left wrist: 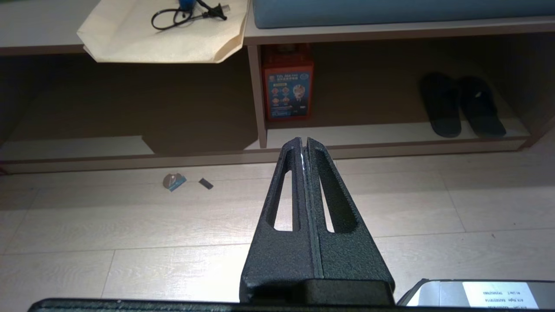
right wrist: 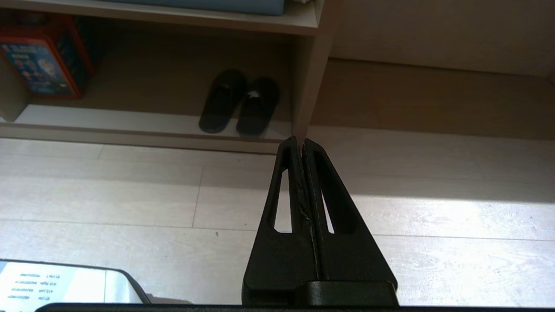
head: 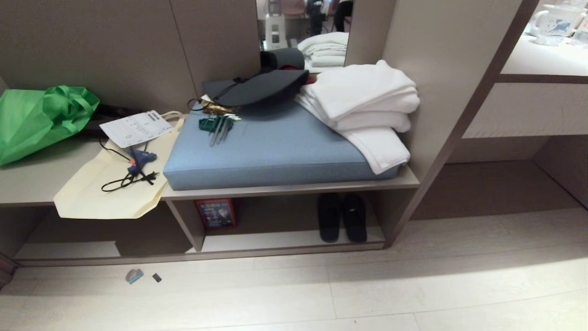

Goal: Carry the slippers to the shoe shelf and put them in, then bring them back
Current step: Pick up the slippers in the shoe cabinet

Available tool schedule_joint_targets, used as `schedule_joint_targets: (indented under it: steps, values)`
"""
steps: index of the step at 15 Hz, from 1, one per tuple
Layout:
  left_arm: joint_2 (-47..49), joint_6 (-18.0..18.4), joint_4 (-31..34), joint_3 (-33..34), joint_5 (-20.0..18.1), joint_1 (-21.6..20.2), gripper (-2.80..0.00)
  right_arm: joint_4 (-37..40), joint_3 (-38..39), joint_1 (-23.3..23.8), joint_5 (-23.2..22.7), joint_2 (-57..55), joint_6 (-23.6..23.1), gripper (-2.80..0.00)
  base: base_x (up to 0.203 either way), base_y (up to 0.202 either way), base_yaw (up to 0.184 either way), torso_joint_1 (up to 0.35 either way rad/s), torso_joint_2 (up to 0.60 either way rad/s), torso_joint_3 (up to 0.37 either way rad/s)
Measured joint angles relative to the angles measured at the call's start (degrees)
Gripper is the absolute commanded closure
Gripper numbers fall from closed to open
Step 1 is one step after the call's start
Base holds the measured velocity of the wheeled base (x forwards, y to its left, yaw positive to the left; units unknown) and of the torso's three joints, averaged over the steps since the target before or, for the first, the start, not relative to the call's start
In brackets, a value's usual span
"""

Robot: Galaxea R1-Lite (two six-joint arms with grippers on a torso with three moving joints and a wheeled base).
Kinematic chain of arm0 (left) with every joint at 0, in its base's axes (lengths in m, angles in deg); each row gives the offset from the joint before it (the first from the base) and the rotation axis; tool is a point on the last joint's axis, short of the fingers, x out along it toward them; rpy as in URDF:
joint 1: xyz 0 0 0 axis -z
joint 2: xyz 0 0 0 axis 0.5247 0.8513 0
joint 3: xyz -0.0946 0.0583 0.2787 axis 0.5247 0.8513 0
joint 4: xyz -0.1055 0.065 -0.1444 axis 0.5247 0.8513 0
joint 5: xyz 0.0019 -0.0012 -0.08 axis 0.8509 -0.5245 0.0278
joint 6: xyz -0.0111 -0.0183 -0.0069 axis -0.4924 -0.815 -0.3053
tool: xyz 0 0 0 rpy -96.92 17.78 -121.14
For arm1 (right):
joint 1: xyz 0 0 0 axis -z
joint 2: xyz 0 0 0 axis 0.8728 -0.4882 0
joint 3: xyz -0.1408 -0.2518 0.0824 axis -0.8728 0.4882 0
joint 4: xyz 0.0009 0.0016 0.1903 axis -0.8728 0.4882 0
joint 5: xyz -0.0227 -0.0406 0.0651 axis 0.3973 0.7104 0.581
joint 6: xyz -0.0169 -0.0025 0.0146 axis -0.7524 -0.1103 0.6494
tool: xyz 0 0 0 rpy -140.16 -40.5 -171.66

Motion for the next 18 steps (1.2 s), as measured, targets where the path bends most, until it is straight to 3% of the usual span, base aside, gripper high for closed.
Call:
schedule_joint_targets:
  steps: [12, 18]
  values:
    - [0.0, 0.0, 0.0, 0.0, 0.0, 0.0, 0.00, 0.0, 0.0, 0.0, 0.0, 0.0, 0.0, 0.00, 0.000, 0.000, 0.000, 0.004, 0.00, 0.202]
    - [0.0, 0.0, 0.0, 0.0, 0.0, 0.0, 0.00, 0.0, 0.0, 0.0, 0.0, 0.0, 0.2, 0.00, 0.000, 0.000, 0.000, 0.000, 0.00, 0.036]
